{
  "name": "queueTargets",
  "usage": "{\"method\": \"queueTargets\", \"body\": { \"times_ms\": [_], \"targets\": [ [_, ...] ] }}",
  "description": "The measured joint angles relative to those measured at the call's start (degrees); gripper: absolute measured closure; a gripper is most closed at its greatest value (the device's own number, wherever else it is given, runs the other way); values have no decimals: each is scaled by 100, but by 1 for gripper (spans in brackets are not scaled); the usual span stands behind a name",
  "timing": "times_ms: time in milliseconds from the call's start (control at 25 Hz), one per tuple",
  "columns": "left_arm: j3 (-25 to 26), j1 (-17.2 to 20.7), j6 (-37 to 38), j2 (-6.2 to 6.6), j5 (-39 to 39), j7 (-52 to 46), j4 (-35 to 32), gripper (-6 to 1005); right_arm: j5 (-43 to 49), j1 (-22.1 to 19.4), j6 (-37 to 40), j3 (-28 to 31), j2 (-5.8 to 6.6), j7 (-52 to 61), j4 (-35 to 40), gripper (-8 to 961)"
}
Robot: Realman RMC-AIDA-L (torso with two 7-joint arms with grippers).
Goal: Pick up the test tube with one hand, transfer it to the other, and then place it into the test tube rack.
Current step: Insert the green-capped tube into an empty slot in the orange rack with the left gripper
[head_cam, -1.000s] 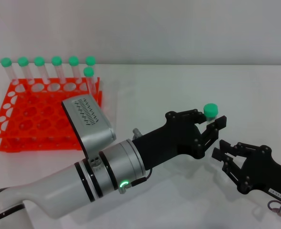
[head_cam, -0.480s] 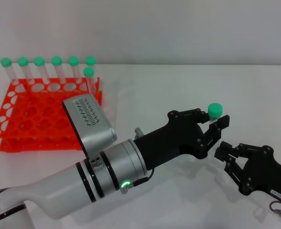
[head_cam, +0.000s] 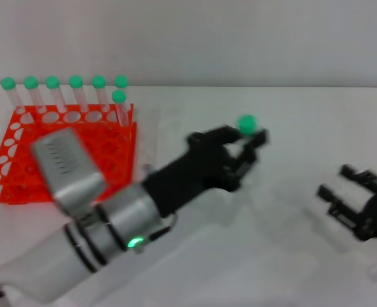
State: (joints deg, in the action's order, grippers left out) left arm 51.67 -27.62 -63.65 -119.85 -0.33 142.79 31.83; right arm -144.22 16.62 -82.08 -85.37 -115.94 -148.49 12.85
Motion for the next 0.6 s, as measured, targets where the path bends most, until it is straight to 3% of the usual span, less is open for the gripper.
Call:
{"method": "queueTargets", "body": {
  "times_ms": [40,280,440,600],
  "targets": [
    [165,150,-81,2,-1,120,-13,758,0,-6,3,258,9,-22,-120,460],
    [1275,1026,-878,-3,-61,926,-292,749,-4,-75,-14,2100,21,-329,-645,250],
    [1806,1172,-1470,-6,-624,990,-913,742,-4,-88,-2,2863,27,-598,-767,221],
    [1870,1094,-1759,38,-1561,1019,-1427,735,-5,-82,0,3105,28,-730,-827,214]
  ]
}}
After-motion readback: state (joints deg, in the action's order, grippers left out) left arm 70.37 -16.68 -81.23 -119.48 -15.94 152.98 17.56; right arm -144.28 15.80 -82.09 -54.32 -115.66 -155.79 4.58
